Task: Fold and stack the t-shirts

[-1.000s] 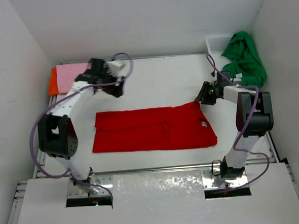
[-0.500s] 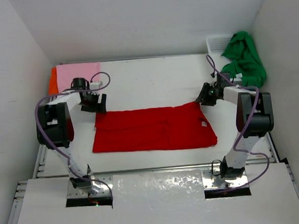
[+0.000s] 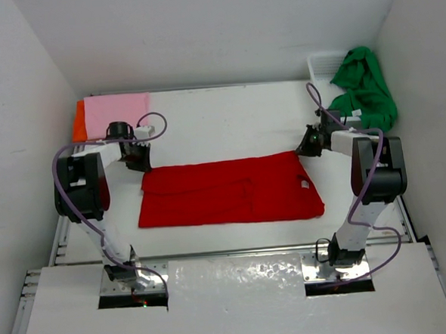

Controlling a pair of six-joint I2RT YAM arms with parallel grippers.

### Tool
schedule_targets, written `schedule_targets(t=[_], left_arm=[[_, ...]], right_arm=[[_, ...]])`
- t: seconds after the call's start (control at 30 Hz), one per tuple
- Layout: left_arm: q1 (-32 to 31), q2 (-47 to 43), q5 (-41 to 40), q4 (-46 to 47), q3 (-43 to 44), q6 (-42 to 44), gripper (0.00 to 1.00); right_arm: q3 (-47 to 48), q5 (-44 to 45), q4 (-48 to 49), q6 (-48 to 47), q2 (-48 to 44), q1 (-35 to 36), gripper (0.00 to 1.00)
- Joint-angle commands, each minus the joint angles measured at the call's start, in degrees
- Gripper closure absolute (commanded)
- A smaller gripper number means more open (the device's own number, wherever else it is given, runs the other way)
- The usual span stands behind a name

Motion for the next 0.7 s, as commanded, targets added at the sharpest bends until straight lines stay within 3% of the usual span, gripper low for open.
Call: schedule_targets(t=[0.0,0.23,0.27,0.37,0.43,0.5,0.53,0.57,0.6,0.67], left_arm=[[1.29,-2.1,-3.62,1.11,-2.82,0.31,1.0],[1.91,-3.34,-4.85,1.64,-3.78,1.19,1.0],[2.0,-3.34,-5.11,1.64,-3.87,1.27,1.0],[2.0,-3.43,-3.81,1.29,-3.79,1.54,1.0],[1.91,-3.08,-2.49,0.85,-3.35,1.54,1.0],[1.82,-2.55,-1.25,0.58,-3.0,1.28,1.0],[1.91,-2.38,-1.08,0.24,-2.47,1.28,1.0],[1.82,-2.2,-0.99,-0.03,-2.12,1.28,1.0],[1.91,-1.85,-0.99,-0.21,-1.94,1.54,1.0],[1.91,-1.76,-1.68,-0.65,-1.24,1.71,1.0]], right_arm=[[-1.63,6.68,5.23,3.06,-4.27,-0.04,1.0],[-2.96,8.54,11.65,5.79,-5.78,-0.12,0.97],[-2.44,8.19,11.21,5.62,-5.51,-0.12,0.94],[-2.17,7.31,10.24,3.78,-5.95,-0.04,0.66],[-1.73,4.94,9.37,0.01,-7.69,-0.12,0.56],[-1.73,4.76,6.65,-4.63,-9.89,-0.12,0.59],[-1.64,6.15,2.9,-6.58,-11.04,-0.12,0.66],[-1.55,6.86,0.69,-8.26,-13.14,-0.12,0.83],[-1.55,7.3,-1.16,-12.1,-14.03,-0.12,0.87],[-2.68,6.96,-7.14,-15.99,-16.22,0.14,0.83]])
